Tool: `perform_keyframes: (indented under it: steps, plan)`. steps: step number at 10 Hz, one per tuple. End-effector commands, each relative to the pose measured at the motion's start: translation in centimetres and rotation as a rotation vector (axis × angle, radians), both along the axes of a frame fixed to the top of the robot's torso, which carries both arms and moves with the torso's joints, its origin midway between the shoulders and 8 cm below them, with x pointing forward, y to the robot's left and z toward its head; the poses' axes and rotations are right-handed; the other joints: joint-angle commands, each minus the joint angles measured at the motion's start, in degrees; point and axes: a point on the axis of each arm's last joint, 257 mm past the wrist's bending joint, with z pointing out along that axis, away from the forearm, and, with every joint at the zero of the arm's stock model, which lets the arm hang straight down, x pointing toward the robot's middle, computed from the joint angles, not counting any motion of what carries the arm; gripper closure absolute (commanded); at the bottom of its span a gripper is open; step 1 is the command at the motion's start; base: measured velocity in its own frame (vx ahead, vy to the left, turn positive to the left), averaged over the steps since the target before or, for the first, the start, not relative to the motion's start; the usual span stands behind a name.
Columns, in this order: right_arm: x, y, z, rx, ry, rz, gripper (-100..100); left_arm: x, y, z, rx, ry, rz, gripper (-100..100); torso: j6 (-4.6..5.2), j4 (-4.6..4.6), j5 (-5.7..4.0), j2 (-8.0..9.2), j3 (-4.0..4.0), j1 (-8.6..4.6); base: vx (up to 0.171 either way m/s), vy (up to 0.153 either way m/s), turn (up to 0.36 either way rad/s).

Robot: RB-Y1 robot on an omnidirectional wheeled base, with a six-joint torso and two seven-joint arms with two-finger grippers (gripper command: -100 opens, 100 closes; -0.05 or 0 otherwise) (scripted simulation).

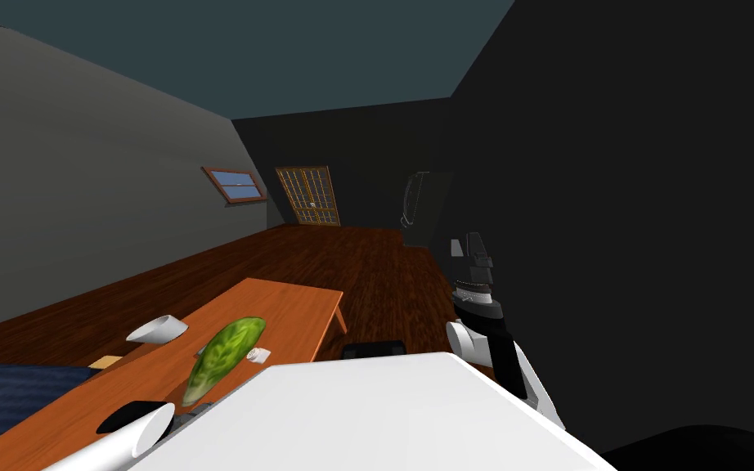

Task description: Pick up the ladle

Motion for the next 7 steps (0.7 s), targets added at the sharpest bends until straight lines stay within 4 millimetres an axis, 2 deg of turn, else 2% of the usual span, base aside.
perform_keyframes:
  steps: [1,2,3,4,5,6,7]
  plan:
    - [0.0,0.0,0.0,0.0,0.0,0.0,0,0.0,0.0,0.0,0.0,0.0,0.0,100,0.0,0.0,0.0,0.0,0.0,0.0,0.0,0.0,0.0]
    - [0.0,0.0,0.0,0.0,0.0,0.0,0,0.0,0.0,0.0,0.0,0.0,0.0,100,0.0,0.0,0.0,-0.01,0.0,0.0,0.0,0.0,0.0]
    - [0.0,0.0,0.0,0.0,0.0,0.0,0,0.0,0.0,0.0,0.0,0.0,0.0,0,0.0,0.0,0.0,-0.01,-0.01,0.01,0.0,0.0,0.0]
    - [0.0,0.0,0.0,0.0,0.0,0.0,0,0.3,0.4,0.9,-0.001,-0.002,-0.006,100,0.0,0.0,0.0,-0.01,-0.01,0.01,0.005,-0.035,0.037]
    - [0.0,0.0,0.0,0.0,0.0,0.0,0,0.5,0.9,1.6,-0.001,-0.001,-0.01,100,-0.01,0.0,-0.04,-0.03,-0.01,-0.12,0.024,-0.077,0.057]
    - [0.0,0.0,0.0,0.0,0.0,0.0,0,0.2,0.5,1.2,0.001,-0.002,-0.009,100,-0.02,-0.01,-0.08,-0.08,-0.04,-0.3,0.013,-0.038,0.017]
    - [0.0,0.0,0.0,0.0,0.0,0.0,0,0.2,0.5,1.2,0.0,-0.001,-0.009,0,-0.01,-0.01,-0.05,-0.06,-0.03,-0.2,0.002,-0.007,-0.002]
